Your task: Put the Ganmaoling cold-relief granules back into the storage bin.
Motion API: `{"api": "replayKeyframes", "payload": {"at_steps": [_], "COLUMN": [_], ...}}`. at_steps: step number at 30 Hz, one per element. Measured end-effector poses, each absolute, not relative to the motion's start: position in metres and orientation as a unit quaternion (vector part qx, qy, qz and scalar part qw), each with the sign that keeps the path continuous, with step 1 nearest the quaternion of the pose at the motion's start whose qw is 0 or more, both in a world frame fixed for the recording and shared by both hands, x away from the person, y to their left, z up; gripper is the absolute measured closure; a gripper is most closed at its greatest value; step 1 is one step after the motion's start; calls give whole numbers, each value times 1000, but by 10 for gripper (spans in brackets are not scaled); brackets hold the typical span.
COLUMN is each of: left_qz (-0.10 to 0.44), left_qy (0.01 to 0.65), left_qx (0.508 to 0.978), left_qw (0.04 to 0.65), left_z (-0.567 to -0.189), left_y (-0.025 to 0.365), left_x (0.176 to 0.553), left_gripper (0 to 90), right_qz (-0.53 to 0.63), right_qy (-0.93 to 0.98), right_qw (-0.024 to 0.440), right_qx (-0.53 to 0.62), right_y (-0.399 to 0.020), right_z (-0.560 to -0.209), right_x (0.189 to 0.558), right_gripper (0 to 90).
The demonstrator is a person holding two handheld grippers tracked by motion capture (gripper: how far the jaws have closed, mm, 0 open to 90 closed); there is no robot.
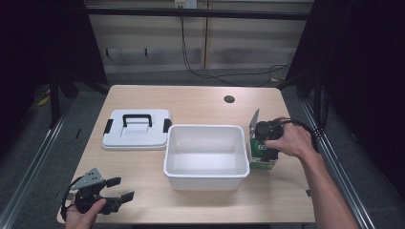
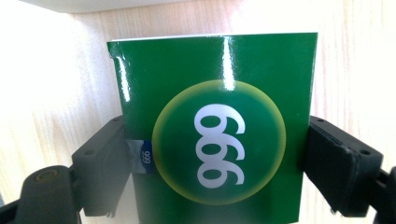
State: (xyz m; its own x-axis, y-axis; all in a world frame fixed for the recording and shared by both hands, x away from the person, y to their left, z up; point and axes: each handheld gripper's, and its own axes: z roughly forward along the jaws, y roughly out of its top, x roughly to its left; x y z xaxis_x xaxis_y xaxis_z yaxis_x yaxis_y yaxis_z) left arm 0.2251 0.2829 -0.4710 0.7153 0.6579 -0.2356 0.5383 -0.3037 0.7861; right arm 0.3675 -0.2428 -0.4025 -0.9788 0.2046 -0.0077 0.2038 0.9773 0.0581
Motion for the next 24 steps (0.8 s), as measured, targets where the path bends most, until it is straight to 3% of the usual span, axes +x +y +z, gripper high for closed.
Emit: {"api": "replayKeyframes", "payload": {"at_steps": [24], "left_qz": [65], "left_qy": [372], "left_qx": [804], "left_qw": [458], "left_z": [-471], "left_y": [282], "left_x": [227], "left_gripper": [198], "right_qz": [90], "right_qy": [982], "right_qw": [14], "right_qx": [164], "right_y": [-279], "right_z": [-369], "right_x": [347], "right_gripper": [156]}}
